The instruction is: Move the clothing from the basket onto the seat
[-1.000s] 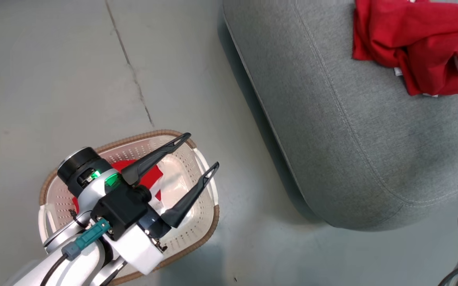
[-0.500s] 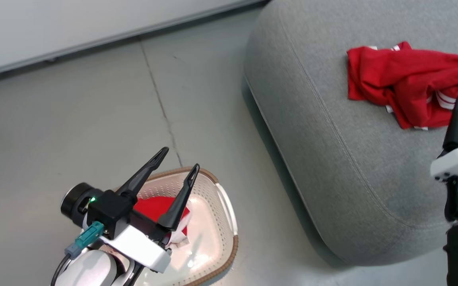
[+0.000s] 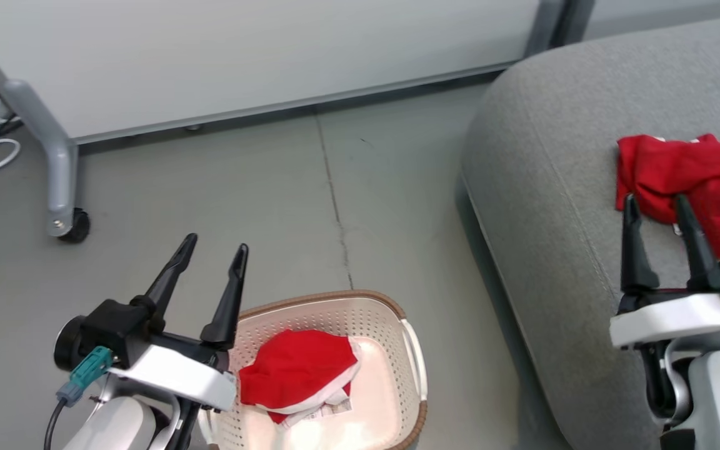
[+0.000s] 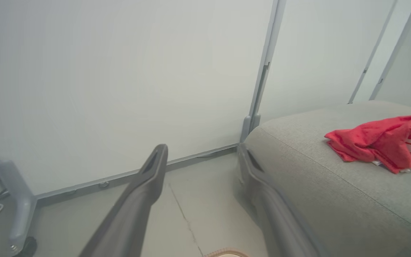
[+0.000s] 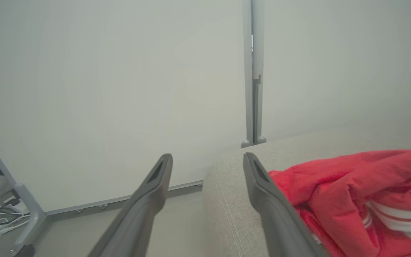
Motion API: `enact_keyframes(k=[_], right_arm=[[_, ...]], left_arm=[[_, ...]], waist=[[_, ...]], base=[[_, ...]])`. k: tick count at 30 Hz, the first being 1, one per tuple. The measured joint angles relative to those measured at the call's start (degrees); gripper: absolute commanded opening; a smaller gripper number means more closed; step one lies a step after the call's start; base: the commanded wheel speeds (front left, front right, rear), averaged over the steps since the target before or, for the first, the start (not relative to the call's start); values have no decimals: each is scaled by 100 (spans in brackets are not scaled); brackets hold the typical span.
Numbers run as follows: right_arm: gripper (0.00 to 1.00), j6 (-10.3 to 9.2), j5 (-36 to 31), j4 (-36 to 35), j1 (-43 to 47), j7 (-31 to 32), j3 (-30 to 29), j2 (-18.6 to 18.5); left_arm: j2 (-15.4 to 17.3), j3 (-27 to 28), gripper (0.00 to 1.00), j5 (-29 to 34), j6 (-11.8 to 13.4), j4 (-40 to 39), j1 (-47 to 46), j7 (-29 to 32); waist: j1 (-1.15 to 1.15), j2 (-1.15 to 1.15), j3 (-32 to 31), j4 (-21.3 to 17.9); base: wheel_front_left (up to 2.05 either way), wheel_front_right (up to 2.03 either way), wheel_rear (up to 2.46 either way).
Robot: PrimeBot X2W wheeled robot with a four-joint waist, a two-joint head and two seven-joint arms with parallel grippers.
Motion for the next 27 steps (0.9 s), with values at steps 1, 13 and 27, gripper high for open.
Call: enact_keyframes(k=[1, 13, 27], right_arm=[[100, 0, 20, -71, 69, 1, 81, -1], [100, 0, 154, -619, 699, 196, 554, 1], [100, 0, 146, -812, 1278, 432, 388, -3]], left_arm=[[-16, 70, 100, 0, 3, 37, 42, -4], [-401, 1263, 100, 191, -83, 163, 526, -16], [-896, 2325, 100, 790, -456, 51, 1276, -18]], waist=[[0, 0, -36, 54], [0, 0, -425, 589], [0, 0, -808, 863]], base=[[0, 0, 0], [0, 0, 0], [0, 0, 0]])
